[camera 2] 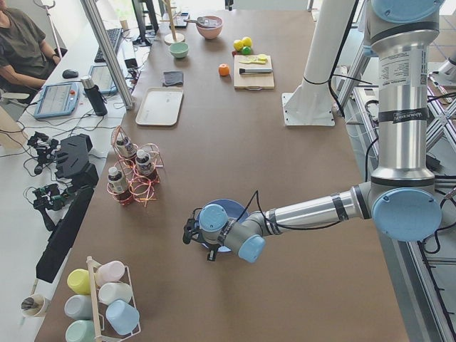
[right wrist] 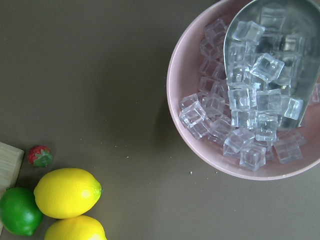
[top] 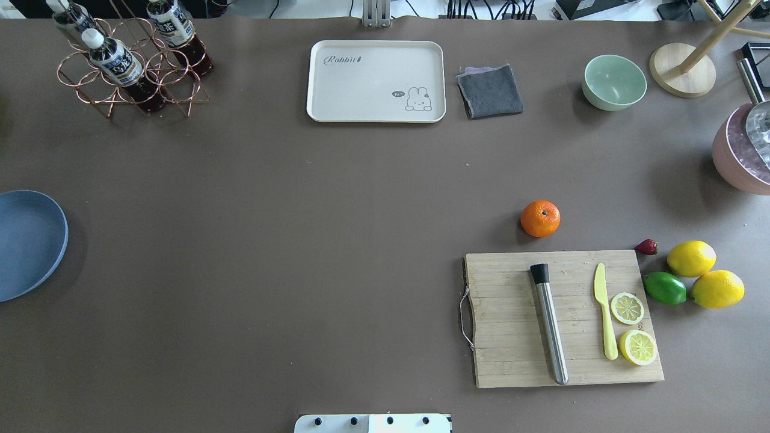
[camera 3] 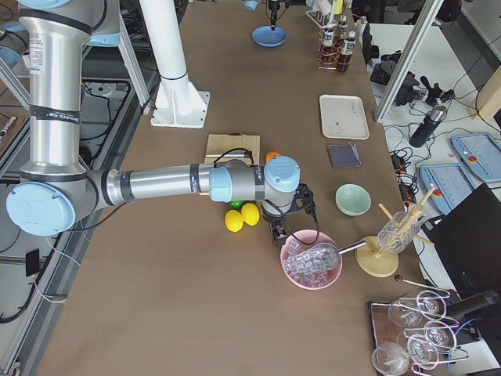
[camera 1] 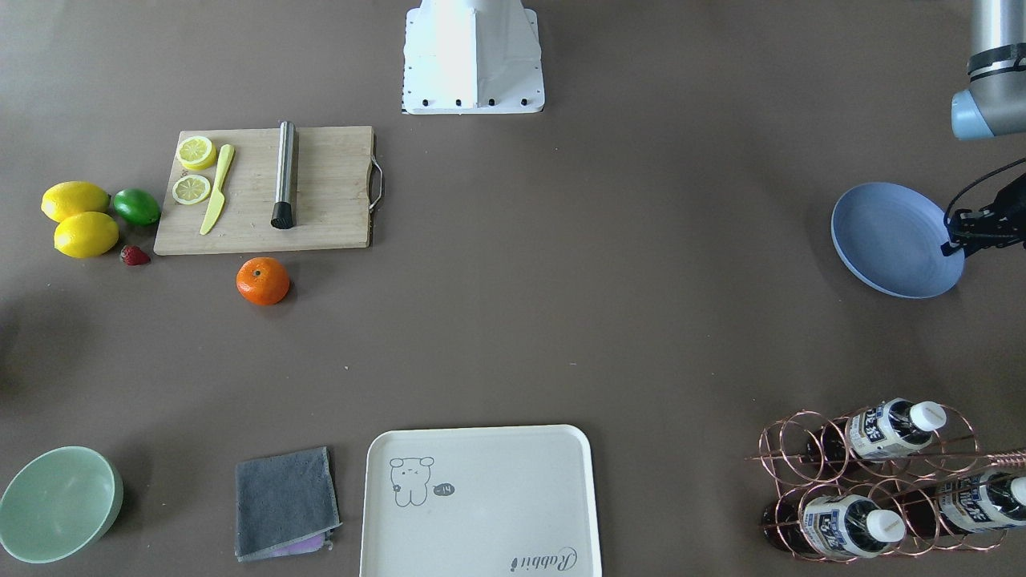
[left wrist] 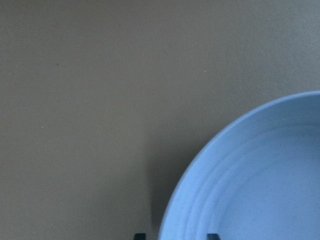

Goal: Pick orange to plate

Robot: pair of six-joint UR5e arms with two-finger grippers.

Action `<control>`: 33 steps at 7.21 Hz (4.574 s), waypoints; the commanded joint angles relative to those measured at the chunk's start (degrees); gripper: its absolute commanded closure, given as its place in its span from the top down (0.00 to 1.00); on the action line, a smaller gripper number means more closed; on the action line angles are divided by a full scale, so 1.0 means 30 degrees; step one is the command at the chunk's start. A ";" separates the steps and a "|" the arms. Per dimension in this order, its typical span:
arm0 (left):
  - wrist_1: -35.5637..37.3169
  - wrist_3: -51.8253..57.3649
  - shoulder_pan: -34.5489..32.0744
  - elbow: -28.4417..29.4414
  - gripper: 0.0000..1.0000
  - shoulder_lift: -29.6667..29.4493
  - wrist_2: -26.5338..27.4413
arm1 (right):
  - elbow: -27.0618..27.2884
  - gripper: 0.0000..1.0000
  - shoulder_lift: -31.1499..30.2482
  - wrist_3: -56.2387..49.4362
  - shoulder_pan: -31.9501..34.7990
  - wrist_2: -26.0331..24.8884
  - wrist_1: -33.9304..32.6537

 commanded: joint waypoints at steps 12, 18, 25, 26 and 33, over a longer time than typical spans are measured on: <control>0.5867 -1.9957 1.4073 -1.0323 0.00 -0.8303 0.8409 | 0.1278 1.00 0.5931 2.0242 -1.2443 -0.5563 0.4863; 0.6079 -2.1103 1.5609 -0.9091 0.00 -0.9750 1.0207 | -0.0773 1.00 0.7017 2.0537 -1.3624 -0.5952 0.4864; 0.6079 -2.1073 1.5638 -0.9120 0.00 -0.9632 1.0207 | -0.1771 0.98 0.7604 2.0772 -1.4386 -0.6509 0.4864; 0.6079 -2.1102 1.5609 -0.9120 0.00 -0.9632 1.0207 | -0.1946 0.98 0.7633 2.0771 -1.4386 -0.6510 0.4893; 0.6137 -2.1102 1.5435 -0.9178 0.87 -0.9661 1.0207 | -0.2095 0.00 0.7866 2.0800 -1.4474 -0.6452 0.4893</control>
